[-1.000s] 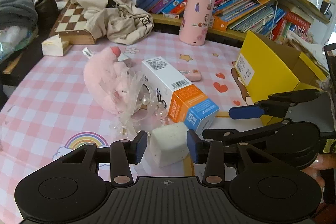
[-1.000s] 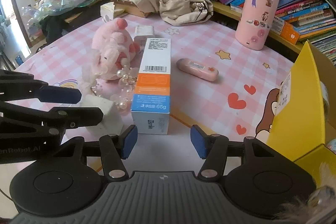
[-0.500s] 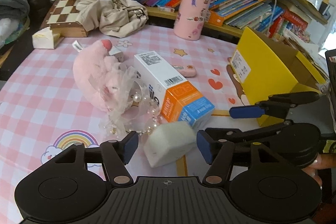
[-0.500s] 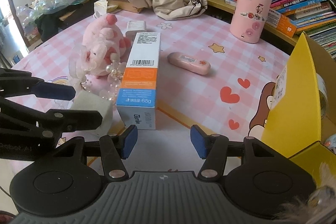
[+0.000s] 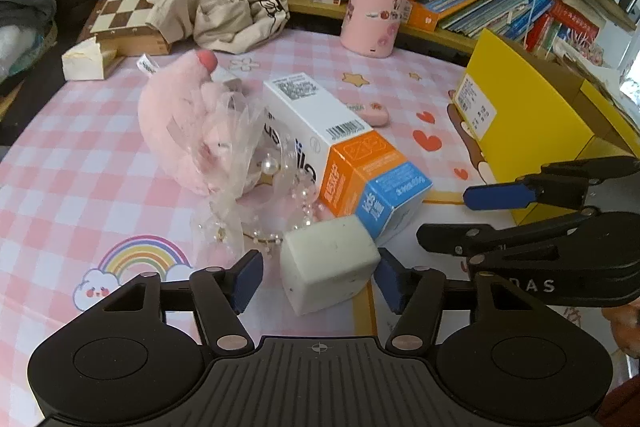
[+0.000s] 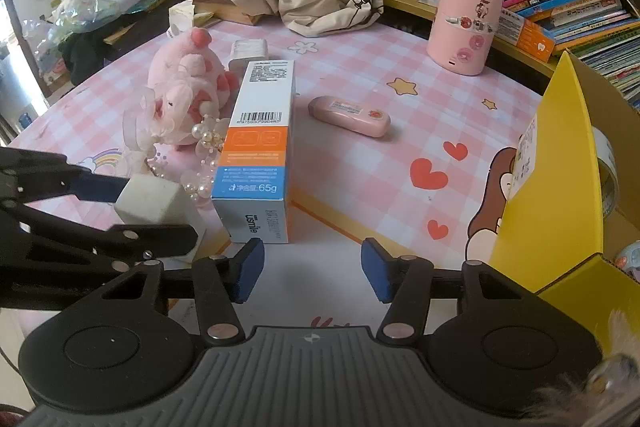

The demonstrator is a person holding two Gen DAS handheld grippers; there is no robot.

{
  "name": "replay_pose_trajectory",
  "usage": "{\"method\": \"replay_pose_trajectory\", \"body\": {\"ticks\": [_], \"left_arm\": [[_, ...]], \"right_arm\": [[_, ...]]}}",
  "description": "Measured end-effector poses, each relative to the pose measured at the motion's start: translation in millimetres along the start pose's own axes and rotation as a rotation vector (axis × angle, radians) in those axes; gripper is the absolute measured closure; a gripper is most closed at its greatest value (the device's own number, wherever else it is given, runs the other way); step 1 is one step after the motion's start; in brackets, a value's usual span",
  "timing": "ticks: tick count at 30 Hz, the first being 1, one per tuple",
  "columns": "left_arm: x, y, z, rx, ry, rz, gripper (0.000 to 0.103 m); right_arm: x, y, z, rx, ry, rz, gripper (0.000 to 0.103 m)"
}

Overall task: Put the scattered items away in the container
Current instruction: 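Grasp the white cube with the left tool while the right tool grasps the toothpaste box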

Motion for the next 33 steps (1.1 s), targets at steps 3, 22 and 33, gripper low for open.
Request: {"method": "replay_pose_trajectory", "body": {"ticks": [3,22,33], "left_arm": [[-1,2,0,0.005,0.016,-0.002,0.059],[-28,22,-39,0.012,-0.005,-0.136,0.070],[-31,23,-45,0.027,-0.009,-0.158,0.070]], "right_arm": [[-1,0,0,0.000,-0.007,0.002,0.051],[-26,-32,30,0.019,0.018,-0.017,0.060],[-32,-58,57,0.006,0.042,-0.055,0.060]]}}
Point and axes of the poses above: each gripper's, at about its wrist camera, not at the fingertips, and z roughly the way its jaws point, x to its right, y to its underside, the point moved 3 cm from there along z, roughly the way its jaws point, and after that the axes turned 5 degrees about y, right-handed, at the moved point
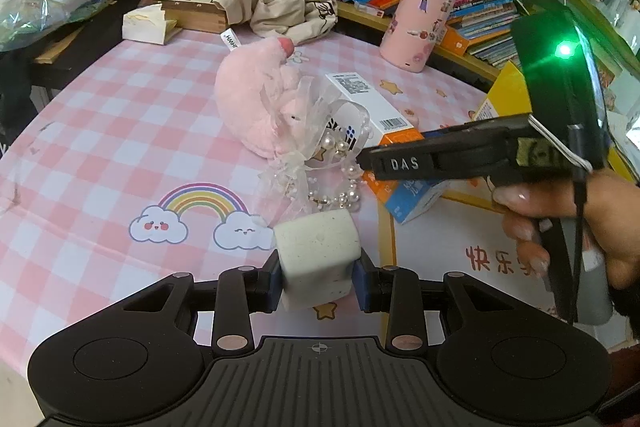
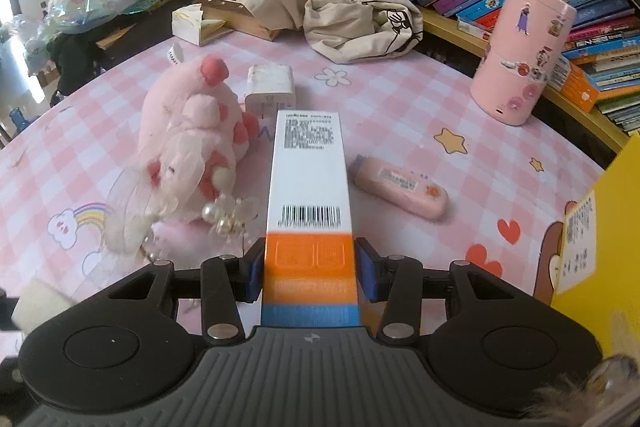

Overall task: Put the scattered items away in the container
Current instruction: 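Grasp the white cube with the left tool while the right tool grasps the toothpaste box, then carry the white cube and toothpaste box over the yellow box with both tools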

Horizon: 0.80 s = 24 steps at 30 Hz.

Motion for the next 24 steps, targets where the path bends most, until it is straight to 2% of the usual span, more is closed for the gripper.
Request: {"method": "replay_pose_trajectory", "body": {"ticks": [12,24], "left_arm": [[4,-2,-3,0.006,0.010,0.010,0.071],[14,-9,-23,0.045,0.058,0.042,0.071]], "right_arm": [[2,-5,3,-0.016,-0.029,-0.007,0.066],[16,27,-53,-0.019,-0.085,0.070,0.066]]}}
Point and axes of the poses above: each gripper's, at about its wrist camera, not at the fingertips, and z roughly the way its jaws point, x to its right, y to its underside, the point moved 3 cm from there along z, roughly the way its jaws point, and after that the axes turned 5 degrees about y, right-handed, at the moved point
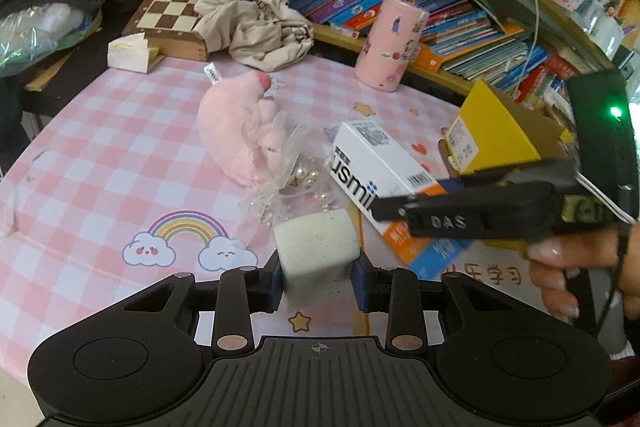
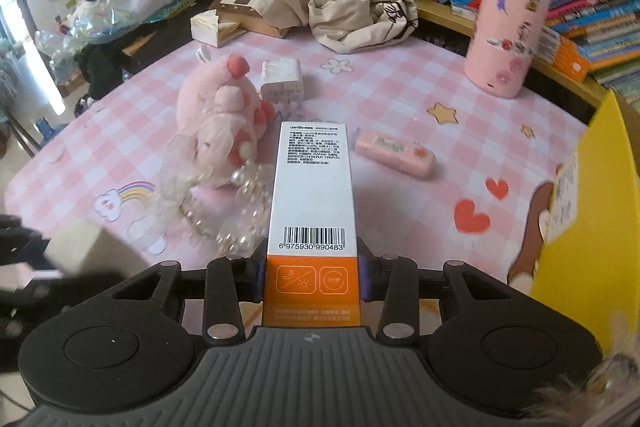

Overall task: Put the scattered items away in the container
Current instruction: 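Carry the white cube and toothpaste box over the yellow box with both tools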

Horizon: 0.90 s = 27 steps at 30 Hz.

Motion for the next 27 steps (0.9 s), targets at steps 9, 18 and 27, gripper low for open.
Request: {"method": "replay_pose_trajectory", "body": {"ticks": [9,18,27], "left_arm": [[6,8,-22,0.016,0.047,0.039,0.071],[12,19,-43,0.033,0.076,0.090,0.072],[17,31,-54,0.029,0.123,0.107,0.072]], "right_arm": [[-6,33,-51,0.037,0.009,0.106,0.066],[-19,64,-81,0.058,0.039,0.168,0.066],[-29,84,-103,0.084,0.072,0.195,0.066]]}}
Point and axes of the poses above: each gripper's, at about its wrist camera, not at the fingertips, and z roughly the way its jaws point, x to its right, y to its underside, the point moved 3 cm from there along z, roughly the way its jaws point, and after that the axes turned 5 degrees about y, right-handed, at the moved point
